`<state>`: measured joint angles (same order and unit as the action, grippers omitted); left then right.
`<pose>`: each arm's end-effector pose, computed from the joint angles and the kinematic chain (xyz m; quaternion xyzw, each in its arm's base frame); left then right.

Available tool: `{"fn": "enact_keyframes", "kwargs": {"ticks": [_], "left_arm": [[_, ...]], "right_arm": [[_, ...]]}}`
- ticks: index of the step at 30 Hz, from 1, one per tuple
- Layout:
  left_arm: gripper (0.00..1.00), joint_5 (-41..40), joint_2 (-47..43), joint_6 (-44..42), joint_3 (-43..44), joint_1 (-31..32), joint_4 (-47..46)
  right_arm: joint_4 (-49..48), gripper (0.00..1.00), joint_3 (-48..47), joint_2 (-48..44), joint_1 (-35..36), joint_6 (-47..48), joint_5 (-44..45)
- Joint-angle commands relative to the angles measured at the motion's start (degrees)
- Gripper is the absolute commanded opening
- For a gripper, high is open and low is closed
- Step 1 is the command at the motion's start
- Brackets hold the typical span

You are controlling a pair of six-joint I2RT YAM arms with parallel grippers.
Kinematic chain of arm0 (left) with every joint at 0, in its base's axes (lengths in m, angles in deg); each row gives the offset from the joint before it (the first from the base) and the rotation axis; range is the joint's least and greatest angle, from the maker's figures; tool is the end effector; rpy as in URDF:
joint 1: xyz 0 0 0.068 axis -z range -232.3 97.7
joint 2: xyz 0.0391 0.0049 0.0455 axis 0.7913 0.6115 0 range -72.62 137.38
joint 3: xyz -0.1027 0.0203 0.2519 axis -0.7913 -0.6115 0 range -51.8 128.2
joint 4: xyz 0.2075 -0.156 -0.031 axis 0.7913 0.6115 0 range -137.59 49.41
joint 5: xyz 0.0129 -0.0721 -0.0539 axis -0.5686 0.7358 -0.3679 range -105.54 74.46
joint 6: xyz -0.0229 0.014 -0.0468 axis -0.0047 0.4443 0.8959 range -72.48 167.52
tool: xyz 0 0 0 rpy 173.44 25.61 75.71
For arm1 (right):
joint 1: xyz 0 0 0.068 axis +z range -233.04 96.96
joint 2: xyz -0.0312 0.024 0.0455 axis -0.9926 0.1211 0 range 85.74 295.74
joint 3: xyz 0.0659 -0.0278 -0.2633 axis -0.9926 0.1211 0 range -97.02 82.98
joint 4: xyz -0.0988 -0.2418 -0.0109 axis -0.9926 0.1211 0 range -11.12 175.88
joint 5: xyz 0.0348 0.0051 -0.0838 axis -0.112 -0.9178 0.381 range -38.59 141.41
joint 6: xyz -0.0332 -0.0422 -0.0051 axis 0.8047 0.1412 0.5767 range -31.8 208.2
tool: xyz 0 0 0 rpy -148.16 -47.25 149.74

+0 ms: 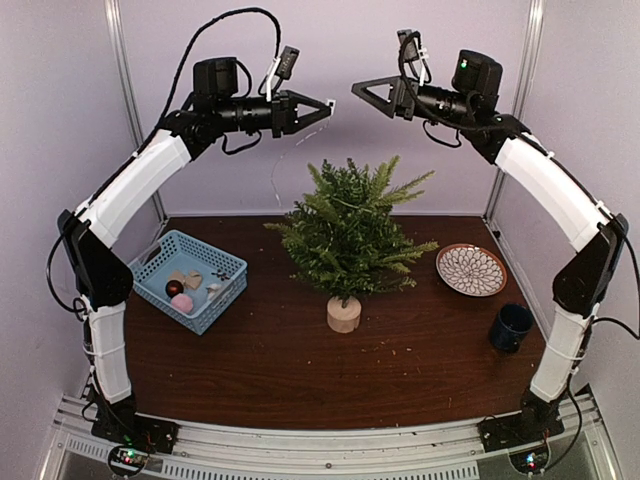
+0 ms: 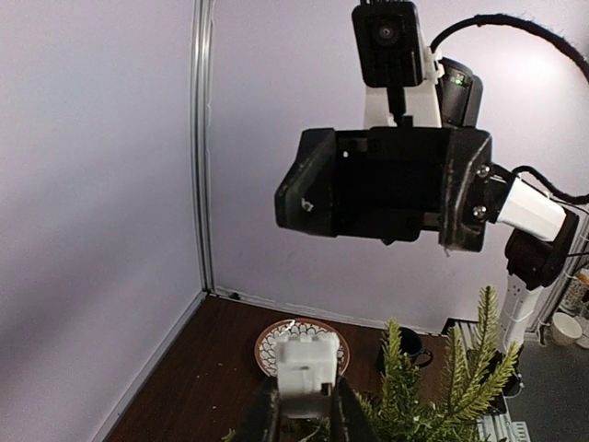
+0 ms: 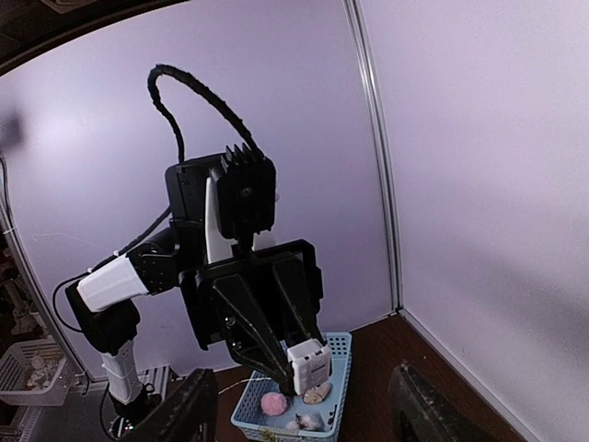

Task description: Decorate the small christmas tree

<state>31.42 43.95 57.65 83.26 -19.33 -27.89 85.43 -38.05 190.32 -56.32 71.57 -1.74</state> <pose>0.3631 -0.2666 0.4821 0.4030 0.5872 -0.5005 0.4922 0.3430 0.2046 0.5123 -0.3918 0.5431 0.5203 0.5299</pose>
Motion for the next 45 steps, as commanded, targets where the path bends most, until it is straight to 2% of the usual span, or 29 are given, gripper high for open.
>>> {"fn": "enact_keyframes", "kwargs": {"ticks": [1, 8, 17, 27, 32, 41, 45], "left_arm": [[0.1, 6.2, -2.0, 4.0, -1.9, 0.5, -6.9], [0.08, 8.9, -2.4, 7.3, -3.1, 0.6, -10.6], [0.09, 10.6, -2.5, 12.3, -4.0, 0.9, -16.3], [0.08, 10.6, -2.3, 12.7, -4.5, 1.8, -16.6], [0.08, 10.9, -2.3, 13.0, -5.0, 1.8, -16.9], [0.07, 11.2, -2.1, 14.2, -5.1, 1.8, -18.7], [0.07, 11.2, -2.0, 14.3, -4.9, 1.8, -19.0]], "right_arm": [[-5.0, 0.65, -1.5, 1.4, 0.2, -3.1, -5.0], [-9.3, 0.62, -0.3, 2.3, 0.3, -7.1, -7.4], [-9.5, 0.6, -1.1, 4.3, 1.1, -8.2, -7.9], [-12.1, 0.53, -1.1, 5.6, 2.7, -10.8, -9.2], [-14.5, 0.54, -0.7, 5.3, 2.9, -12.6, -9.9], [-13.1, 0.4, -1.0, 5.6, 3.1, -12.0, -9.9], [-12.2, 0.41, -0.8, 5.5, 3.1, -11.5, -9.8]]}}
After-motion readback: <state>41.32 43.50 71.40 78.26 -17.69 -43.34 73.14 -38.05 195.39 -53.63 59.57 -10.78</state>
